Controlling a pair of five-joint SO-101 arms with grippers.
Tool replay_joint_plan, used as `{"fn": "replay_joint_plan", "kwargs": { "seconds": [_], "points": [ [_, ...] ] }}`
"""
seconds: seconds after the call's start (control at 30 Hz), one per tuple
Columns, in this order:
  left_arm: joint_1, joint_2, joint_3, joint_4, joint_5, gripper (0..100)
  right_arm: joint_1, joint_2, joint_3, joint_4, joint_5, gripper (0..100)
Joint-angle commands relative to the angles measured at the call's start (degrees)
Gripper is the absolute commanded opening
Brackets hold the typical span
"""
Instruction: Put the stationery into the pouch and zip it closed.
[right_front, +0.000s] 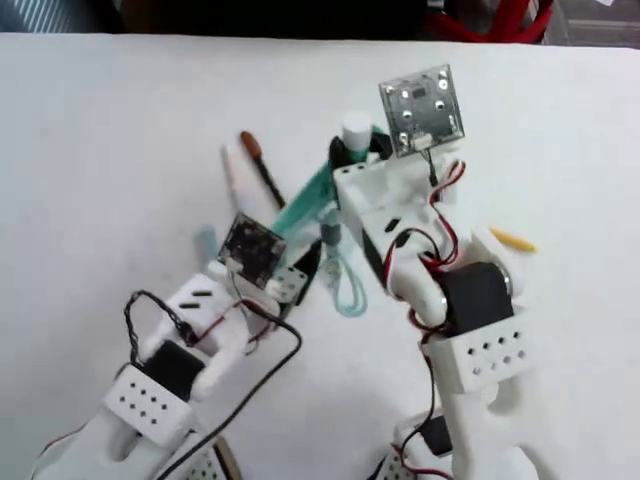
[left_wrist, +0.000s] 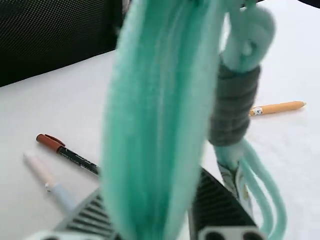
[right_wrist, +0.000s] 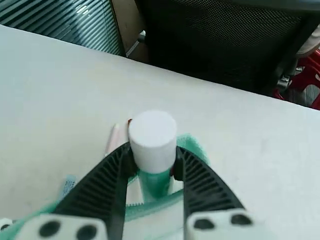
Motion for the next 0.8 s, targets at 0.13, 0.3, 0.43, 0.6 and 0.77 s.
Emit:
{"fn": "replay_joint_plan", "kwargs": {
  "seconds": [0.13, 0.3, 0.43, 0.6, 0.77],
  "points": [
    [-1.6, 0.0, -1.8, -2.2, 0.7, 13, -0.7, -1.3, 0.4, -0.6, 0.2, 1.9],
    [-1.6, 0.0, -1.8, -2.2, 0.7, 13, -0.7, -1.3, 0.4, -0.6, 0.2, 1.9],
    [-1.9, 0.0, -1.8, -2.2, 0.8, 15, -1.0, -1.4, -0.9, 2.0, 0.1, 9.3],
    [-2.0, 0.3, -1.7, -2.3, 2.8, 18, -0.7, -1.4, -7.3, 7.3, 0.5, 32.7],
    [-2.0, 0.4, -1.7, -2.3, 2.7, 18, 0.2, -1.4, -14.8, 12.3, 0.6, 26.9]
  ]
}}
